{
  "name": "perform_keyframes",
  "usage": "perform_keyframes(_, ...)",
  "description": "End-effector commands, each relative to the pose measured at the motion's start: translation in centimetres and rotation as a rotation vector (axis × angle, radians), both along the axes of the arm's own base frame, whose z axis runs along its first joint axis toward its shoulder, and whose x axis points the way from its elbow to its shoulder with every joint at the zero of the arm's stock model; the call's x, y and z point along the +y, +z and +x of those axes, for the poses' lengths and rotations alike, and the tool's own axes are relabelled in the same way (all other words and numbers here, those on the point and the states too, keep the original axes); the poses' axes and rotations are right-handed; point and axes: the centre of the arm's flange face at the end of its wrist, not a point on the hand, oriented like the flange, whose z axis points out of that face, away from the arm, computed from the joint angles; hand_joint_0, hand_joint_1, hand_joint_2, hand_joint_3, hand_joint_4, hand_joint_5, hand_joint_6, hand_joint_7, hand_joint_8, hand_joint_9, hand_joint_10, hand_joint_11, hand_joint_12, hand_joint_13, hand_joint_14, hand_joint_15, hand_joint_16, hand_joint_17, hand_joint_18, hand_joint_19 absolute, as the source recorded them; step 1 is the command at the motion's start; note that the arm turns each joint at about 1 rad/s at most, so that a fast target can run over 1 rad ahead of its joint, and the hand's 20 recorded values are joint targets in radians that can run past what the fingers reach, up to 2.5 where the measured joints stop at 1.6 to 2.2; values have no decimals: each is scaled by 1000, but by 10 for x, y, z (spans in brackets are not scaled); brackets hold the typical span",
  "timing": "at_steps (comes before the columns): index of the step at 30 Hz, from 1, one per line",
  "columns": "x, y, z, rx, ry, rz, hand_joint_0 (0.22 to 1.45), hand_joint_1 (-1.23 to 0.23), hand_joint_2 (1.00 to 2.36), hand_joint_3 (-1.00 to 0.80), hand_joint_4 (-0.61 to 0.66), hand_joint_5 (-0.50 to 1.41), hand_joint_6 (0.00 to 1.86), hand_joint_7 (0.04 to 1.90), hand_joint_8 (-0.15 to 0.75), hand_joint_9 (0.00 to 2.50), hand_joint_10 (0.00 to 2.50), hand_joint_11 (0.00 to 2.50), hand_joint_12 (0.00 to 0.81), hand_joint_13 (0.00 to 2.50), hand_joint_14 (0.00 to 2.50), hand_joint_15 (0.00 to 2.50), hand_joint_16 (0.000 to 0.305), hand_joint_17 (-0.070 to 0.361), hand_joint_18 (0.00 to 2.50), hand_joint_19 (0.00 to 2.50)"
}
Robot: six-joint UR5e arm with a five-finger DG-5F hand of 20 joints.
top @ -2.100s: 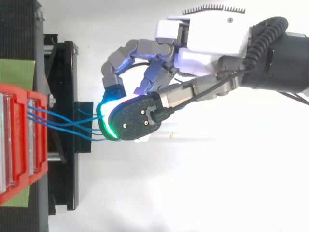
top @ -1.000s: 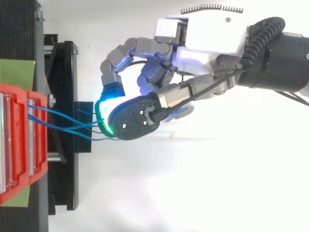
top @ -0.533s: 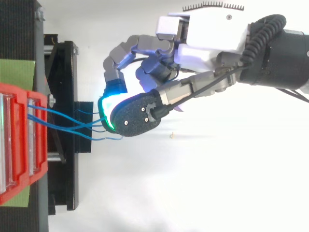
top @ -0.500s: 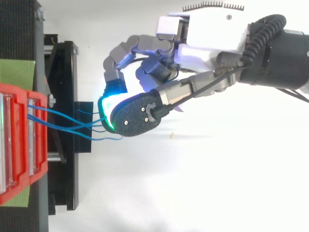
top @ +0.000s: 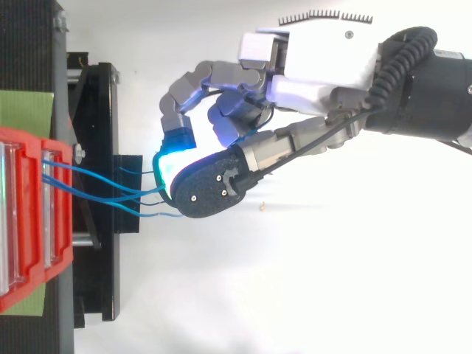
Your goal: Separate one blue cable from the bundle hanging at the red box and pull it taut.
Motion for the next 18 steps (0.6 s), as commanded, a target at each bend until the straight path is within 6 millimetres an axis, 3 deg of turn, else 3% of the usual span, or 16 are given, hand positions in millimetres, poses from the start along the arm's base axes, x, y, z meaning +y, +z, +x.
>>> perform_keyframes(1,0,0,0,1,1,0,763,-742,1012,-349,-34,-211,928,1143,374,668,2500,1204,399,723,2500,1271,41,91,1149,1165)
perform_keyframes(7,1,-3,-1,6,2,-1,781,-736,1013,-329,-62,-214,934,1202,376,666,2500,1196,397,716,2500,1216,40,89,1094,1081)
perform_keyframes(10,1,-17,-8,35,2,-4,790,-734,1013,-331,-59,-217,939,1212,371,660,2500,1199,397,712,2500,1243,40,90,1075,1054)
perform_keyframes(11,-1,-38,-19,80,4,-9,791,-733,1013,-334,-60,-218,941,1200,373,658,2500,1203,397,712,2500,1232,40,90,1075,1065)
perform_keyframes(15,-2,-82,-45,166,5,-18,793,-733,1013,-334,-58,-220,945,1184,373,656,2500,1213,397,711,2500,1231,39,88,1071,1089)
perform_keyframes(16,-3,-101,-59,207,7,-23,793,-733,1013,-334,-55,-220,946,1177,375,652,2500,1195,396,711,2500,1232,40,89,1074,1080)
perform_keyframes(18,-8,-155,-106,339,8,-20,793,-733,1013,-334,-55,-220,946,1174,373,651,2500,1180,396,711,2500,1232,40,89,1076,1080)
